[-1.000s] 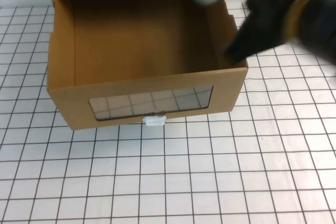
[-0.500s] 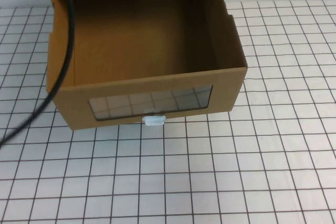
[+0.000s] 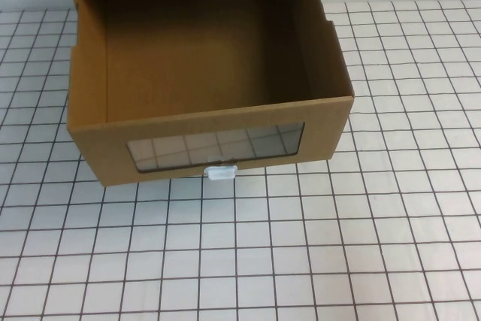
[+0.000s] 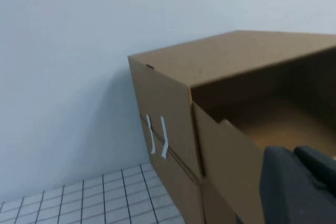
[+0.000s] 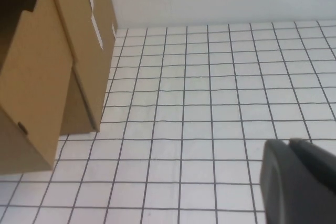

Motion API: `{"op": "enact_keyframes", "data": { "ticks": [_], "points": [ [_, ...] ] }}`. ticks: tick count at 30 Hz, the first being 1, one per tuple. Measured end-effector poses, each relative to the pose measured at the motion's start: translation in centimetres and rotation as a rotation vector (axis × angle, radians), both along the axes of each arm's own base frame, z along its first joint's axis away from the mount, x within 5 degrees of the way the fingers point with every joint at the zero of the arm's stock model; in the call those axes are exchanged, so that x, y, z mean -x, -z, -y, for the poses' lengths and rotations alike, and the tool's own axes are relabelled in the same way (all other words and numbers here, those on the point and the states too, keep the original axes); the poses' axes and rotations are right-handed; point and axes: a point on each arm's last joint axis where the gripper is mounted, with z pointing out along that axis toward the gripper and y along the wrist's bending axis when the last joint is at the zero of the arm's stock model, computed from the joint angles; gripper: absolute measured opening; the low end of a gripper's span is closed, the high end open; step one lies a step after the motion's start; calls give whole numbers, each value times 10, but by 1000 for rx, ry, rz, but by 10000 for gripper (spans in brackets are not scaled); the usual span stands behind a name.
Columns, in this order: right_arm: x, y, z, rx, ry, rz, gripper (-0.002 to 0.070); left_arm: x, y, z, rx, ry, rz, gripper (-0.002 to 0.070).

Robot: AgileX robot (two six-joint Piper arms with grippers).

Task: Open the shoe box
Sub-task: 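Pull the top drawer of the cardboard box fully open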

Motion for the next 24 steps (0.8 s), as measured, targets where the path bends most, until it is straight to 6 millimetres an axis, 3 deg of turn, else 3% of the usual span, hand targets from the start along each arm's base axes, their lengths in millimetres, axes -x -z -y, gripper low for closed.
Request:
{"op": "enact_keyframes", "data": {
  "ticks": [5,14,24],
  "points": [
    [31,26,4,1,-12,80,-13,16,48,-2,-4,7,-11,-2],
    [56,51,7,-48,-21,171,-13,7,126,-3,96,-14,-148,-2],
    [54,52,7,-56,-18,202,-13,6,129,-3,93,-16,-155,-2]
  ]
}}
